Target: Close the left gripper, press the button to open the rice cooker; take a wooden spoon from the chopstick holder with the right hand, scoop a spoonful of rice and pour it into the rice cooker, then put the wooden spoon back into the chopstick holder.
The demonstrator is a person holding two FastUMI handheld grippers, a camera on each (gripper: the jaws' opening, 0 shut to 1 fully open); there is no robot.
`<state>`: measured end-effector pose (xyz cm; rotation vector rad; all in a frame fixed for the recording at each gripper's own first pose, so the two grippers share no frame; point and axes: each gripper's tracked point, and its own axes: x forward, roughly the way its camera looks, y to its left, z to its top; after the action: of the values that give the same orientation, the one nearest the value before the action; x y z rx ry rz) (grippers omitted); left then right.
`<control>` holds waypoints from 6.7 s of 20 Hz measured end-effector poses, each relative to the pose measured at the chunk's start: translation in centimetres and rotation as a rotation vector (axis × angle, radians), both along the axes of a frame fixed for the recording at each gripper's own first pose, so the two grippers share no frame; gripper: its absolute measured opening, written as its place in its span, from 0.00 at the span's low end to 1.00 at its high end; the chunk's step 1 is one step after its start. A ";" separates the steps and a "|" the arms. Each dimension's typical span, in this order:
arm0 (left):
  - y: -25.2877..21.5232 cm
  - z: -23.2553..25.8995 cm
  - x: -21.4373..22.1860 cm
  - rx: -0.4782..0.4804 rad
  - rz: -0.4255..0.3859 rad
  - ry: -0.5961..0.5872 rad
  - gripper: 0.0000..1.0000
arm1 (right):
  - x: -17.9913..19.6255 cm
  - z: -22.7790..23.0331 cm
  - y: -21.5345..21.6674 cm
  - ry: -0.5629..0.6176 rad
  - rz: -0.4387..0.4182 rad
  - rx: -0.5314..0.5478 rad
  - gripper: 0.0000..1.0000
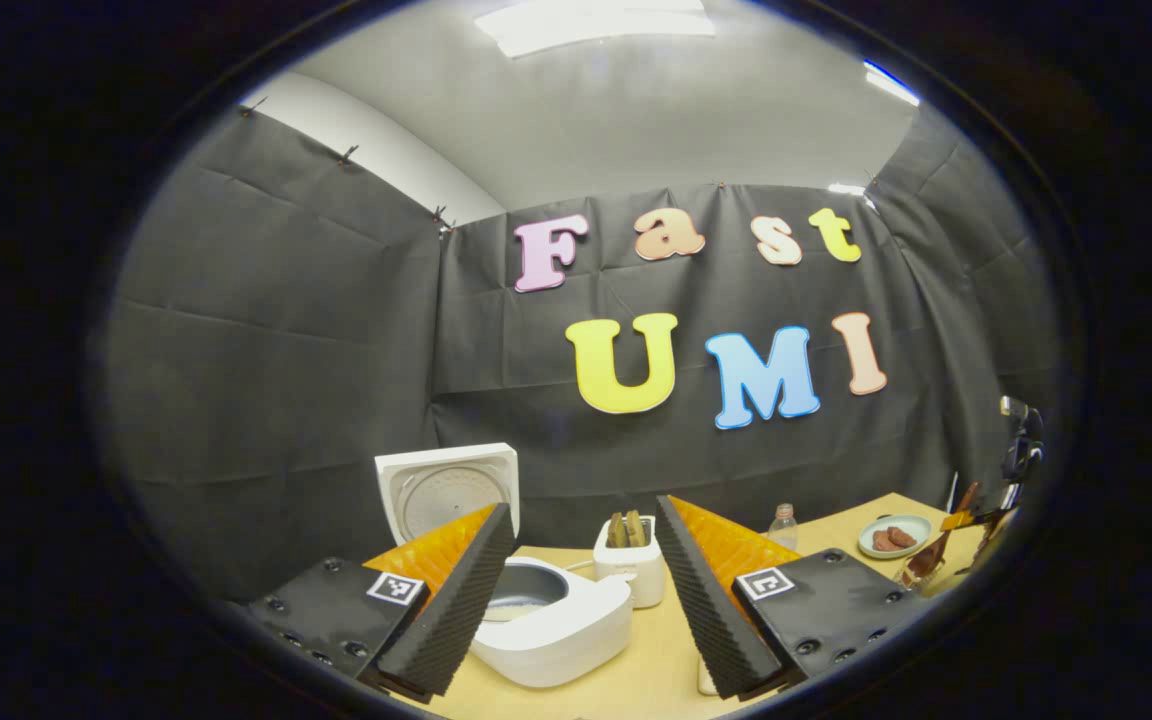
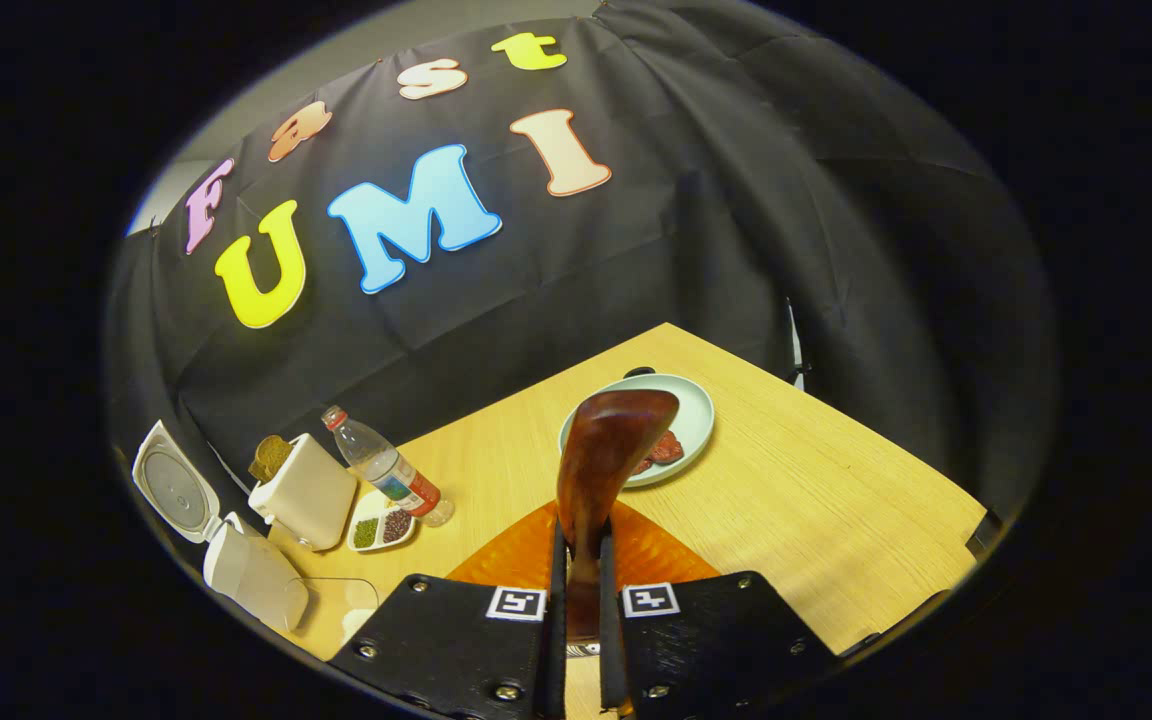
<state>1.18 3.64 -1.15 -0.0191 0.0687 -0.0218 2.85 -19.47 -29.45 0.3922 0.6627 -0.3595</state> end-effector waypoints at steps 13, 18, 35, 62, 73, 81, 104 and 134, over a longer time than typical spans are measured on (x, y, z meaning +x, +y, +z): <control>2.2 -1.7 2.7 -0.035 0.028 0.012 0.98 | -1.3 9.6 -1.7 -0.137 0.031 -0.297 0.99; 5.2 -2.5 5.8 -0.040 0.066 0.030 0.95 | -1.1 15.6 2.4 -0.246 0.106 -0.356 0.99; 18.5 1.1 23.6 0.019 0.228 -0.049 0.96 | -5.8 21.7 8.2 -0.319 0.071 -0.469 0.99; 20.8 -9.7 34.4 0.002 0.292 0.302 0.99 | -5.9 22.0 6.8 -0.313 0.110 -0.457 0.99; 15.5 -10.4 29.2 -0.023 0.290 0.361 0.99 | -4.4 21.3 3.7 -0.306 0.203 -0.413 0.99; 10.7 -13.2 24.9 -0.045 0.287 0.410 0.98 | -3.0 20.9 2.5 -0.309 0.300 -0.413 0.99; 3.8 -24.7 17.7 -0.188 0.314 0.615 0.98 | -3.3 18.4 1.2 -0.289 0.346 -0.345 0.99; 0.0 -5.8 9.7 -0.070 0.059 0.104 0.95 | 0.7 24.2 9.9 -0.459 0.347 -0.360 0.99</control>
<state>10.86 3.61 -6.99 -0.0923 0.1718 0.0359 3.52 -9.54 -5.26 0.0061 0.2000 -0.0471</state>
